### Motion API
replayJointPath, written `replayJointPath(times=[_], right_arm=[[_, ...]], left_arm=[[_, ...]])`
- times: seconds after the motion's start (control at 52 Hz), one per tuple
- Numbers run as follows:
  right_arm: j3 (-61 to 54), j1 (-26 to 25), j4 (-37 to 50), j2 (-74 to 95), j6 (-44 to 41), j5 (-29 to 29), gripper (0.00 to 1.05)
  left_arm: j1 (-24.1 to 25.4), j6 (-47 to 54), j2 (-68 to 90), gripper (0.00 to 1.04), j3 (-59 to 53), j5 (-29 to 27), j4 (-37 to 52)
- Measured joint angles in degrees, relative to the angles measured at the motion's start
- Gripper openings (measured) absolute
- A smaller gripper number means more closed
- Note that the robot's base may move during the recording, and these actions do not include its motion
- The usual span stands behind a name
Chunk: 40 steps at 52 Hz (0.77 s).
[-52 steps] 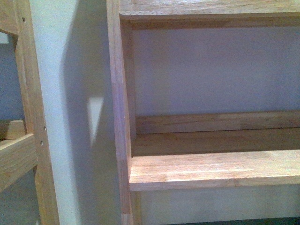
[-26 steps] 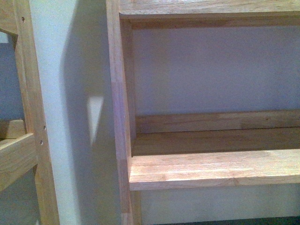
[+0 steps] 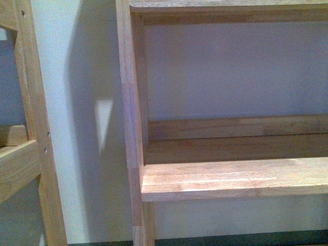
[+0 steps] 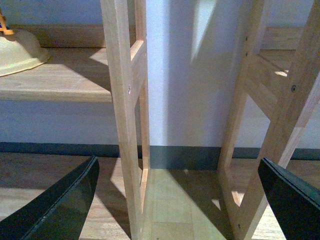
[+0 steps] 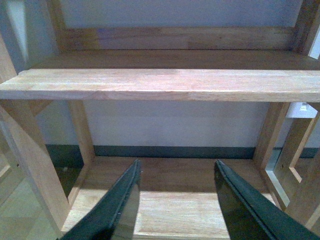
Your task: Put away toys
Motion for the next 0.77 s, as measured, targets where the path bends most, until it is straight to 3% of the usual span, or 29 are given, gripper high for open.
replayJointPath(times=[0.288,0.769], right_arm=[[0.0,0.0,0.0,0.0,0.0,0.0,0.99],[0.0,0.0,0.0,0.0,0.0,0.0,0.98]], left_arm=[[0.0,0.0,0.0,0.98,0.0,0.0,0.0],[0.0,0.0,0.0,0.98,0.0,0.0,0.0]])
